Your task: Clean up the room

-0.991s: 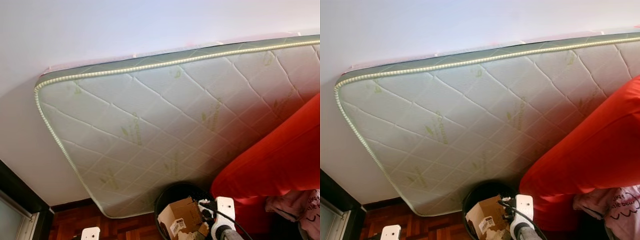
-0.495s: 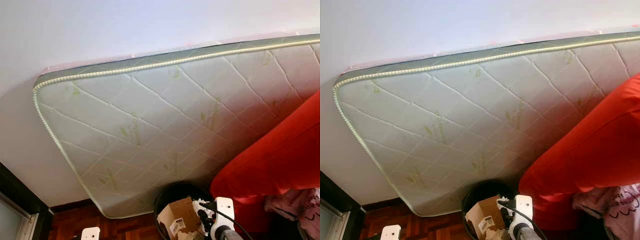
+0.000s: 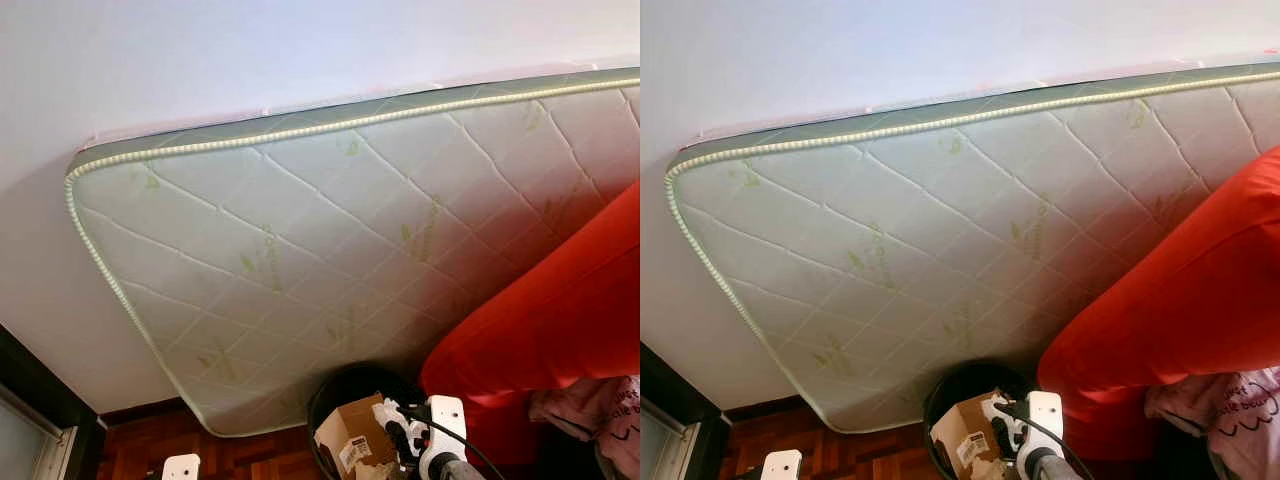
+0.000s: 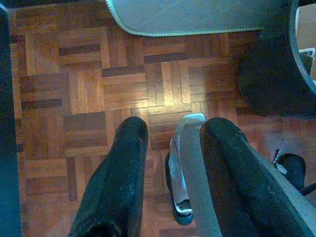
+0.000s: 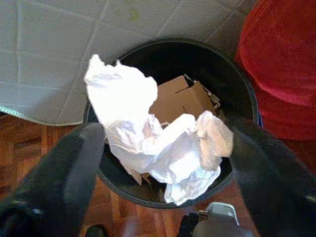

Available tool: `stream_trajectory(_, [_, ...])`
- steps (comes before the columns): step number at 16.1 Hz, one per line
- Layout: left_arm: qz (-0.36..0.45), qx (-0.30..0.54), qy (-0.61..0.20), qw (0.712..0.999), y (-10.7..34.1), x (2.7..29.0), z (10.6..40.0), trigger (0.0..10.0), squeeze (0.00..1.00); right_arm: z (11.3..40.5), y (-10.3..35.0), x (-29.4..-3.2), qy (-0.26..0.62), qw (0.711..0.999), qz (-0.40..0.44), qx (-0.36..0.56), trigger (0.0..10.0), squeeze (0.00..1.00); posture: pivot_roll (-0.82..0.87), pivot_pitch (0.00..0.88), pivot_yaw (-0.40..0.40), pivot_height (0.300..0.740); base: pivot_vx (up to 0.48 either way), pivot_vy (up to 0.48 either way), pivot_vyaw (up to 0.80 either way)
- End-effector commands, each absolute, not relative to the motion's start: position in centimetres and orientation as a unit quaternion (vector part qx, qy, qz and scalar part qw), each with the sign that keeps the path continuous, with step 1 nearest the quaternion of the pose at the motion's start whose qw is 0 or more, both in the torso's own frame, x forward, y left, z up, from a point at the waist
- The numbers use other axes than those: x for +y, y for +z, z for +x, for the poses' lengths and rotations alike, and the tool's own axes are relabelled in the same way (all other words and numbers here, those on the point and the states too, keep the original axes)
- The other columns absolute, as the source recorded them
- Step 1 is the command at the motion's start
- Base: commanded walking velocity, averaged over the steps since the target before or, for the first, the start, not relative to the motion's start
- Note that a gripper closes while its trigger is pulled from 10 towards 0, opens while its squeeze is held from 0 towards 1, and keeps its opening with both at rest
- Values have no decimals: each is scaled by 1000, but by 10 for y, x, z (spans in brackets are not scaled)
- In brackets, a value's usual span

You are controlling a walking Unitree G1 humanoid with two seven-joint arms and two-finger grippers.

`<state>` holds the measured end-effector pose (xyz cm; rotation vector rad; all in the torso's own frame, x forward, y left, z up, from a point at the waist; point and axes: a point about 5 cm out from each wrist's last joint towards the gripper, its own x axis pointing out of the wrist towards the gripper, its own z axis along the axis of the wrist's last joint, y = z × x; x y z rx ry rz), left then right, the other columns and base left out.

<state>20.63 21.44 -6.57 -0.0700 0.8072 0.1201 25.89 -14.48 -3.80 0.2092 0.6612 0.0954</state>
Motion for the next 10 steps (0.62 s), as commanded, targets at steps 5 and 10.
stream_trajectory(5, [-22, 409, 59, 910, -70, 218, 199, 10000, 0, 260, -36, -144, 52, 945, 84, 313, 10000, 0, -14, 75, 50, 631, 0, 0, 0])
stream_trajectory(10, [-20, 409, 57, 910, -70, 218, 199, 10000, 0, 264, -32, -143, 92, 950, 25, 296, 10000, 0, -11, 68, 52, 631, 0, 0, 0])
